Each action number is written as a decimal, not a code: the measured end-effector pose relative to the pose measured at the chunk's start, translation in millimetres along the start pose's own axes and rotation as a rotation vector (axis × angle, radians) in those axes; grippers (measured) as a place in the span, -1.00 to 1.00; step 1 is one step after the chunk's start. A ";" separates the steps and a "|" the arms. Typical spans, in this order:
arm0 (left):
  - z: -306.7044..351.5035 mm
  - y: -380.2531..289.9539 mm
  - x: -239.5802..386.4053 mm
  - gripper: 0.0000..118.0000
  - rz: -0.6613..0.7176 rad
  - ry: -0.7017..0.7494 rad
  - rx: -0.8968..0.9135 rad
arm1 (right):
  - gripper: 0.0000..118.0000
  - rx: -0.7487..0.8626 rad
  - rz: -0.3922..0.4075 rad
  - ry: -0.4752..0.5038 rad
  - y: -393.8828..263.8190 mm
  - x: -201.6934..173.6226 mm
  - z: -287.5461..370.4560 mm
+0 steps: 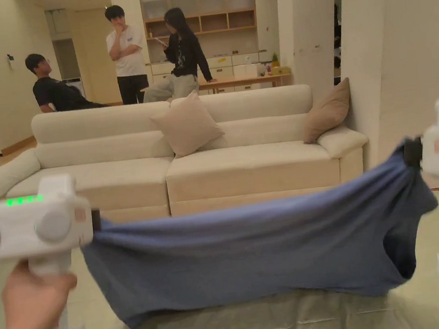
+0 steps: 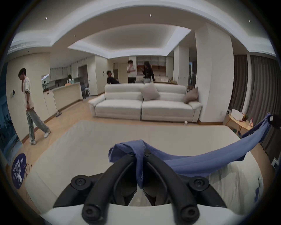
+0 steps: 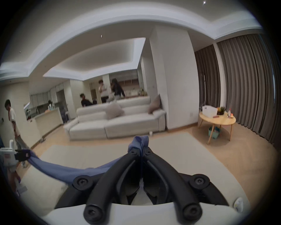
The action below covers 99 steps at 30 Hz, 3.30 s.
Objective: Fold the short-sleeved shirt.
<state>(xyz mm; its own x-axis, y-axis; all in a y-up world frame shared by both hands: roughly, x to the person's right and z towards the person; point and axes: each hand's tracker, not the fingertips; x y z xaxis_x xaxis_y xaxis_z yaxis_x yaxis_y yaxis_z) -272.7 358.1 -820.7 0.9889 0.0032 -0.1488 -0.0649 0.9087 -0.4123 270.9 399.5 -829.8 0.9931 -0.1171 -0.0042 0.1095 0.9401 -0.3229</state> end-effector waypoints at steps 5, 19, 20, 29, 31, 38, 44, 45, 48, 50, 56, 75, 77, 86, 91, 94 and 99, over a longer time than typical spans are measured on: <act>57.6 -103.6 -16.6 -0.96 -0.044 -0.034 -0.122 | -0.96 -0.097 -0.028 0.037 -99.6 10.6 88.4; 193.6 -308.2 -76.2 -0.96 0.135 -0.113 -0.495 | -0.96 -0.544 -0.037 0.048 -322.4 67.2 270.8; 193.5 -317.7 -75.2 -0.96 0.127 -0.119 -0.527 | -0.96 -0.575 -0.018 0.020 -338.2 69.9 270.0; 189.9 -356.7 -87.6 0.06 0.144 -0.136 -0.703 | 0.26 -0.734 -0.001 0.027 -388.2 82.1 252.6; 201.7 -340.8 -98.7 0.31 0.266 -0.117 -0.686 | 0.85 -0.646 -0.062 0.039 -358.4 88.8 272.7; 331.3 -217.8 -107.2 0.50 0.217 -0.111 -0.144 | 0.86 -0.082 -0.115 0.061 -210.0 77.7 383.9; 406.7 -185.6 -82.2 -1.00 0.070 -0.005 0.066 | -1.00 0.082 -0.159 0.021 -175.1 63.5 431.5; 405.4 -188.0 -86.5 -1.00 0.059 -0.058 0.044 | -1.00 0.083 -0.162 0.016 -176.1 65.8 433.8; 386.5 -201.0 -94.8 -1.00 0.076 -0.090 -0.067 | -1.00 0.047 -0.177 0.035 -185.1 67.3 430.5; 362.1 -218.1 -105.3 -1.00 0.093 -0.123 -0.150 | -1.00 0.009 -0.163 0.015 -192.9 67.0 427.9; 273.5 -275.3 -122.6 0.94 0.231 -0.154 -0.373 | -1.00 -0.053 -0.143 -0.017 -203.0 69.3 410.4; 205.4 -326.2 -87.8 -0.84 0.090 -0.117 -0.539 | -1.00 -0.253 -0.107 -0.017 -246.1 67.5 357.7; 222.3 -313.0 -75.9 -0.84 0.043 -0.132 -0.481 | -1.00 -0.291 -0.103 0.011 -254.5 70.7 349.1; 256.0 -275.4 -64.6 -0.85 0.135 -0.171 -0.316 | 0.93 -0.528 -0.074 0.119 -320.3 111.9 280.0; 256.5 -269.0 -58.3 -0.85 0.151 -0.180 -0.312 | 0.89 -0.567 0.018 0.127 -352.7 100.0 258.1; 264.9 -267.5 -42.3 -0.85 0.137 -0.175 -0.328 | 0.54 -0.537 0.184 0.178 -362.7 74.0 259.1; 267.8 -271.1 -37.7 -0.85 0.141 -0.153 -0.341 | -0.92 -0.533 0.221 0.130 -378.4 61.6 269.9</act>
<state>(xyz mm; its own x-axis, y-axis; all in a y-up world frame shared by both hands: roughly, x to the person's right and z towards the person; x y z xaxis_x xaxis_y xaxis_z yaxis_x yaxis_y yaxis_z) -256.5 223.4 -462.7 0.9739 0.2035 -0.1002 -0.2167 0.7045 -0.6758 301.8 123.0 -452.4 0.9730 -0.0071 -0.2305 -0.1685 0.6603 -0.7318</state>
